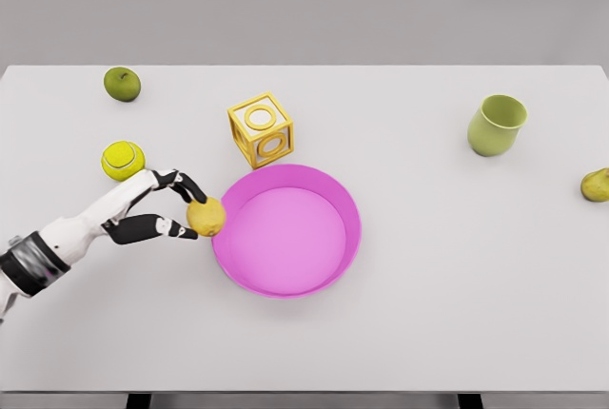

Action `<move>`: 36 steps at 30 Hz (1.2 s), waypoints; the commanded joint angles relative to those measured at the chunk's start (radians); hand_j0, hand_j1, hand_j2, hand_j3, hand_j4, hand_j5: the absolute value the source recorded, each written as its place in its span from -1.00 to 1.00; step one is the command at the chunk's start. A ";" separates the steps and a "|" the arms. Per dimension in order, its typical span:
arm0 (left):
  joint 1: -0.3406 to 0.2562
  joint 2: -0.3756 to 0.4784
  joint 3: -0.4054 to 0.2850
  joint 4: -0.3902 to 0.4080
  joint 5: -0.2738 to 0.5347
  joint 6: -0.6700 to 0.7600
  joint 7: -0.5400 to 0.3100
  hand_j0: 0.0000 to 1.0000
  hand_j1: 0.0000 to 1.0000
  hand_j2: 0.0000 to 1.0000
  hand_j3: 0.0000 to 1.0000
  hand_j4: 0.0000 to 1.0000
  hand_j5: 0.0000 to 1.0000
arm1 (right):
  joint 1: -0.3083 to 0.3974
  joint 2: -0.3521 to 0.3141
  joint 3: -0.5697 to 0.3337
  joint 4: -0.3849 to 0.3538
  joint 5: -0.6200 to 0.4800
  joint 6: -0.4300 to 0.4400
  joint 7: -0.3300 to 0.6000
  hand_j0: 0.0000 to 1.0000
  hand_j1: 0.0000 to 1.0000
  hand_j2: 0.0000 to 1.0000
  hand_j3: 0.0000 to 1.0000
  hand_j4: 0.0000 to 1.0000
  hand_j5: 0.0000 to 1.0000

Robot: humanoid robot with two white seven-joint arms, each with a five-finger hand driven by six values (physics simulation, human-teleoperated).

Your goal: Put the lemon on the plate with left arm

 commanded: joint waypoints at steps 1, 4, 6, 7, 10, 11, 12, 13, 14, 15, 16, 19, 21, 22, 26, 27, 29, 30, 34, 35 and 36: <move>0.000 -0.010 -0.001 -0.004 0.003 0.001 0.000 -0.14 -0.14 -0.14 -0.14 -0.14 -0.14 | 0.000 0.000 0.000 0.000 -0.001 0.000 0.000 1.00 1.00 1.00 1.00 1.00 1.00; 0.000 -0.014 -0.002 -0.010 0.003 0.001 -0.001 -0.14 -0.14 -0.14 -0.14 -0.14 -0.14 | 0.000 0.000 0.000 0.000 0.000 0.000 0.000 1.00 1.00 1.00 1.00 1.00 1.00; 0.000 -0.019 -0.002 -0.013 0.003 0.001 -0.001 -0.14 -0.14 -0.14 -0.14 -0.14 -0.14 | 0.000 0.000 0.000 0.000 0.000 0.000 0.000 1.00 1.00 1.00 1.00 1.00 1.00; 0.000 -0.027 -0.002 -0.013 0.003 0.002 -0.001 -0.14 -0.14 -0.14 -0.14 -0.14 -0.14 | 0.000 0.000 0.000 0.000 0.000 0.000 0.000 1.00 1.00 1.00 1.00 1.00 1.00; -0.002 -0.028 -0.004 -0.015 0.003 0.003 -0.003 -0.13 -0.13 -0.13 -0.13 -0.13 -0.13 | 0.000 0.000 0.000 -0.001 0.000 0.000 0.000 1.00 1.00 1.00 1.00 1.00 1.00; -0.002 -0.036 -0.004 -0.016 0.003 0.003 -0.003 -0.13 -0.13 -0.13 -0.13 -0.13 -0.13 | 0.000 0.000 0.000 -0.001 0.000 0.000 0.000 1.00 1.00 1.00 1.00 1.00 1.00; -0.014 -0.040 -0.018 -0.016 0.002 0.003 -0.003 -0.13 -0.13 -0.13 -0.13 -0.13 -0.13 | 0.000 0.000 0.000 0.000 0.000 0.000 0.000 1.00 1.00 1.00 1.00 1.00 1.00; -0.034 -0.042 -0.039 -0.015 0.002 0.003 -0.003 -0.13 -0.13 -0.13 -0.13 -0.13 -0.13 | 0.000 0.000 0.000 0.000 0.000 0.000 0.000 1.00 1.00 1.00 1.00 1.00 1.00; -0.043 -0.042 -0.045 -0.015 0.002 0.003 -0.003 -0.13 -0.13 -0.13 -0.13 -0.13 -0.13 | 0.000 0.000 0.000 -0.001 0.000 0.000 0.000 1.00 1.00 1.00 1.00 1.00 1.00; -0.046 -0.043 -0.053 -0.015 0.002 0.003 -0.003 -0.13 -0.13 -0.13 -0.13 -0.13 -0.13 | 0.000 0.000 0.000 -0.001 0.000 0.000 0.000 1.00 1.00 1.00 1.00 1.00 1.00; -0.048 -0.043 -0.056 -0.015 0.002 0.005 -0.003 -0.13 -0.13 -0.13 -0.13 -0.13 -0.13 | 0.000 0.000 0.000 0.000 0.000 0.000 0.000 1.00 1.00 1.00 1.00 1.00 1.00; -0.067 -0.065 -0.068 -0.016 0.000 0.032 -0.003 -0.12 -0.12 -0.12 -0.12 -0.12 -0.12 | 0.000 0.000 0.000 -0.001 0.000 0.000 0.000 1.00 1.00 1.00 1.00 1.00 1.00; -0.080 -0.071 -0.080 -0.016 -0.008 0.029 -0.003 0.07 0.07 0.07 0.07 0.07 0.07 | 0.000 0.000 0.000 0.000 0.000 0.000 0.000 1.00 1.00 1.00 1.00 1.00 1.00; -0.080 -0.071 -0.082 -0.015 -0.008 0.032 -0.003 0.41 0.41 0.41 0.41 0.41 0.41 | 0.000 0.000 0.000 0.000 0.000 0.000 0.000 1.00 1.00 1.00 1.00 1.00 1.00; -0.078 -0.068 -0.080 -0.016 -0.009 0.032 -0.004 1.00 1.00 1.00 1.00 1.00 1.00 | 0.000 0.000 0.000 0.000 0.000 0.000 0.000 1.00 1.00 1.00 1.00 1.00 1.00; -0.077 -0.063 -0.079 -0.018 -0.008 0.029 -0.003 1.00 1.00 1.00 1.00 1.00 1.00 | 0.000 0.000 0.000 0.000 0.000 0.000 0.000 1.00 1.00 1.00 1.00 1.00 1.00; -0.075 -0.051 -0.067 -0.041 -0.004 0.017 -0.004 1.00 1.00 1.00 1.00 1.00 1.00 | 0.000 0.000 0.000 -0.001 -0.001 0.000 0.000 1.00 1.00 1.00 1.00 1.00 1.00; -0.077 -0.039 -0.065 -0.052 -0.003 0.015 -0.004 1.00 1.00 1.00 1.00 1.00 1.00 | 0.000 0.000 0.000 -0.001 0.000 0.000 0.000 1.00 1.00 1.00 1.00 1.00 1.00; -0.063 0.048 0.063 -0.058 0.003 -0.023 -0.004 1.00 1.00 1.00 1.00 1.00 1.00 | 0.000 0.000 0.000 0.000 0.000 0.000 0.000 1.00 1.00 1.00 1.00 1.00 1.00; -0.041 0.064 0.116 -0.053 0.005 -0.022 -0.004 1.00 1.00 1.00 1.00 1.00 1.00 | 0.000 0.000 0.000 0.000 0.000 0.000 0.000 1.00 1.00 1.00 1.00 1.00 1.00; -0.018 0.076 0.151 -0.050 0.005 -0.020 -0.004 1.00 1.00 1.00 1.00 1.00 1.00 | 0.000 0.000 0.000 0.000 0.000 0.000 0.000 1.00 1.00 1.00 1.00 1.00 1.00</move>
